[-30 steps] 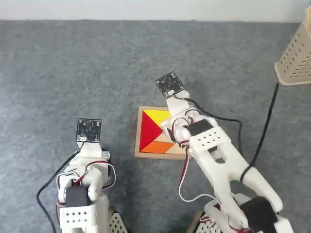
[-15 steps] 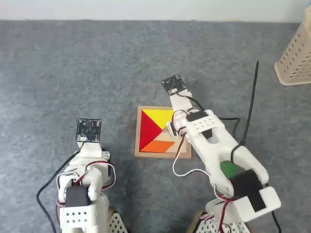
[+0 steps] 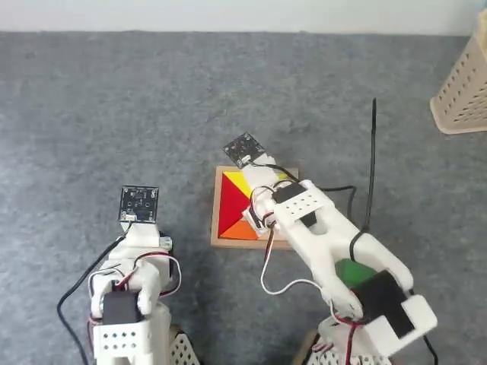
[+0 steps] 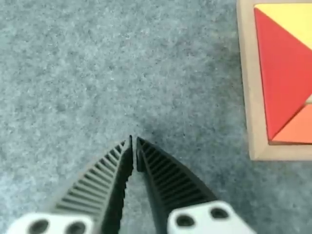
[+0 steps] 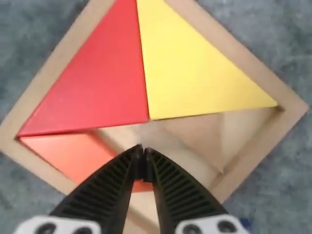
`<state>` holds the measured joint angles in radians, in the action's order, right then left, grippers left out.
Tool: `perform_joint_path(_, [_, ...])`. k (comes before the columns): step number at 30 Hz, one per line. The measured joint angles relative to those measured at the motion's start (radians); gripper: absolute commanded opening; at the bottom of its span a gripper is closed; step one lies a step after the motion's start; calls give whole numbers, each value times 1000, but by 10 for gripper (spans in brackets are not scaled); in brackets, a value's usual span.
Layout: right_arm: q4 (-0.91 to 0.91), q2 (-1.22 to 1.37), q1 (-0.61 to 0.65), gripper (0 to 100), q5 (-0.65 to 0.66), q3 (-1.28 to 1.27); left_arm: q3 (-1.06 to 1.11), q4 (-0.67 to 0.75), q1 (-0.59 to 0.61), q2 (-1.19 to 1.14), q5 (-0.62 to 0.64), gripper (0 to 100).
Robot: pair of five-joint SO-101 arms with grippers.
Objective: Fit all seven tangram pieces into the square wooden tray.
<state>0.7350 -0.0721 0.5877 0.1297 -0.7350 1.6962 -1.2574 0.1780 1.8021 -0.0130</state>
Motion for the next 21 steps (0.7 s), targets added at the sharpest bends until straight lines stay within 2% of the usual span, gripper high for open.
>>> perform_joint_path(2, [26, -46, 0, 29, 0, 0, 0, 0, 0, 0, 0, 12])
perform_joint_path(6, [95, -199, -31, 129, 0, 0, 0, 0, 0, 0, 0, 12])
perform_joint_path(11, [123, -282, -123, 145, 0, 0, 0, 0, 0, 0, 0, 12])
perform_joint_path(21, [130, 63, -123, 195, 2, 132, 0, 0, 0, 0, 0, 12])
